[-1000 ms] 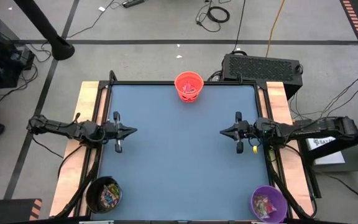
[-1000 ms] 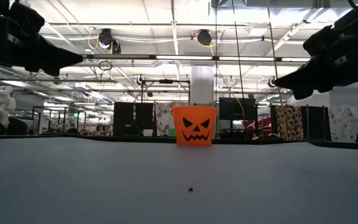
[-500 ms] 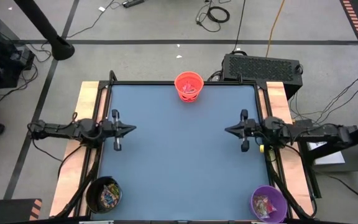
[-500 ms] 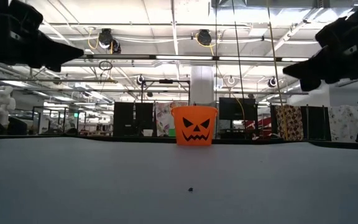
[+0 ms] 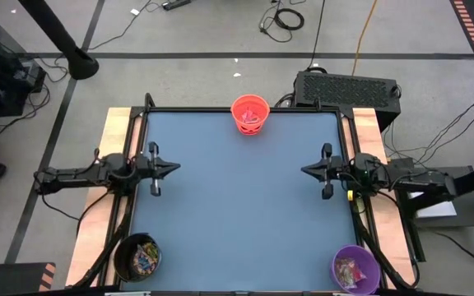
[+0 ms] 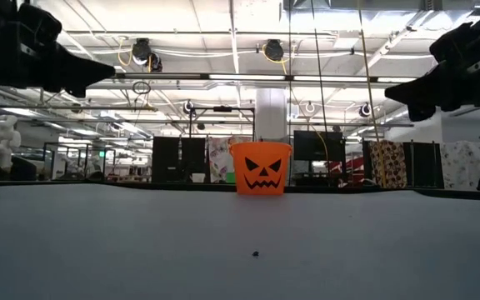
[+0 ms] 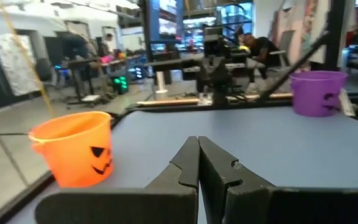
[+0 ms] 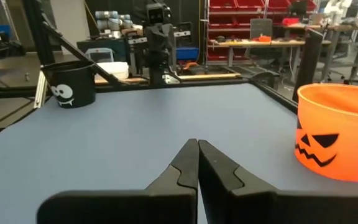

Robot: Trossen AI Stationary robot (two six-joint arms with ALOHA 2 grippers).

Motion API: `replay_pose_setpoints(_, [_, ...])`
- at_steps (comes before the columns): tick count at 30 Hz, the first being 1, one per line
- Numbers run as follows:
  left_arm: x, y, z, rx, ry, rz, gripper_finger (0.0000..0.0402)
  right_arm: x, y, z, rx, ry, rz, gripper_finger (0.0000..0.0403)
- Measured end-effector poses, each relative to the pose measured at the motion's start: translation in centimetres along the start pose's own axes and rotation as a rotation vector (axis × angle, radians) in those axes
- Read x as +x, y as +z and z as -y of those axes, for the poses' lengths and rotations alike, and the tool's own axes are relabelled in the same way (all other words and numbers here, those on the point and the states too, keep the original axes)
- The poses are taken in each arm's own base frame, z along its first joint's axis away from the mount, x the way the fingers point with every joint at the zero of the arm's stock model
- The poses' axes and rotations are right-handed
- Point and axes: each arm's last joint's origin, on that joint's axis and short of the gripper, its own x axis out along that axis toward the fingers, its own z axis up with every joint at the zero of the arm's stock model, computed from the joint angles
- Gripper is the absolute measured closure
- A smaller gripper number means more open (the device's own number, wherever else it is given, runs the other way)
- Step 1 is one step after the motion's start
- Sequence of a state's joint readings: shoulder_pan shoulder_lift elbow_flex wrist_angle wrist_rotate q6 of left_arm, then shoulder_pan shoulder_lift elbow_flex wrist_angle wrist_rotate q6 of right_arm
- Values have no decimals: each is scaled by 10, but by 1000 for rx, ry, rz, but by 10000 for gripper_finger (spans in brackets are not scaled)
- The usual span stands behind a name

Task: Sort candy by brand, put in halloween buckets
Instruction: Return to Home Position

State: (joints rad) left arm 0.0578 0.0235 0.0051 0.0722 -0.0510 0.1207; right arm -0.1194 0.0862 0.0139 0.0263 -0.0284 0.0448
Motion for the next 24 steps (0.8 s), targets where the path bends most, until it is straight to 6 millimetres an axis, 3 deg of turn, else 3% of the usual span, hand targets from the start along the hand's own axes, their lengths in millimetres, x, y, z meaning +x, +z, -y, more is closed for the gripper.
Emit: replay_pose_setpoints(24, [0,-6,-4,-79,14,-59,398,-1,1,0,-11,-6,9,403])
